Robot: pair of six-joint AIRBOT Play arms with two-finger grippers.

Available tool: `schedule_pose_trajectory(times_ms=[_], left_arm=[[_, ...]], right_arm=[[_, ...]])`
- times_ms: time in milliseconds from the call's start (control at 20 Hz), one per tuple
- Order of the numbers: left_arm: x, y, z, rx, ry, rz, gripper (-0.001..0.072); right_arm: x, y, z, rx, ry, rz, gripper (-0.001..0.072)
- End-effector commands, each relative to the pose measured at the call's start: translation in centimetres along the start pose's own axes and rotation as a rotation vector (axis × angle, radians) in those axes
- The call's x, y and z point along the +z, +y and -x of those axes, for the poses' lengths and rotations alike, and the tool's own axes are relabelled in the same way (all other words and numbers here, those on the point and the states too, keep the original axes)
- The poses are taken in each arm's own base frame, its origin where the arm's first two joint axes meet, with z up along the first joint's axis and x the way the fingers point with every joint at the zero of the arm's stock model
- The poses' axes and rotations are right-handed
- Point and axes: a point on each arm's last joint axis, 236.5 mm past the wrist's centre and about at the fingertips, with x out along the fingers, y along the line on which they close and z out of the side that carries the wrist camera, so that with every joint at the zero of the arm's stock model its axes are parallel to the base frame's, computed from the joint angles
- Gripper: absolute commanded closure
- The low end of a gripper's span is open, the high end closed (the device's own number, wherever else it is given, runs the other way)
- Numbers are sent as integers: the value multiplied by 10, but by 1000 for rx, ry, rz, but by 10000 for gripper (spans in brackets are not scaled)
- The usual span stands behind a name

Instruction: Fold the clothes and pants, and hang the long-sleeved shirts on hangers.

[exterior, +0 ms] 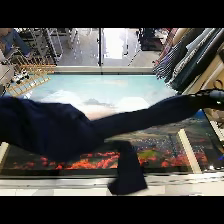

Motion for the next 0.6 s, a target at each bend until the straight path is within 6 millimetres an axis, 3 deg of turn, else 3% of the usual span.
schedule_pose_trajectory(times_ms=[0, 100, 300, 350, 400, 450, 550], left_arm=[[-51, 24, -42, -82, 163, 83, 694], [-56, 30, -78, -122, 140, 160, 694], [-36, 49, -131, -183, 44, 346, 693], [-32, 58, -143, -176, 19, 383, 661], [-32, 70, -155, -155, 9, 409, 373], [-37, 79, -164, -136, 17, 420, 31], [-53, 102, -166, -87, 58, 417, 17]], right_arm=[[-8, -1, -24, 16, 29, -12, 704], [-16, 0, -93, 43, 87, -73, 704], [-11, -19, -234, 7, 87, -306, 700], [-16, -19, -259, 11, 123, -358, 569], [-33, -20, -279, 12, 210, -404, 192], [-57, -15, -286, 31, 324, -422, 61], [-106, 4, -278, 148, 515, -386, 110]])
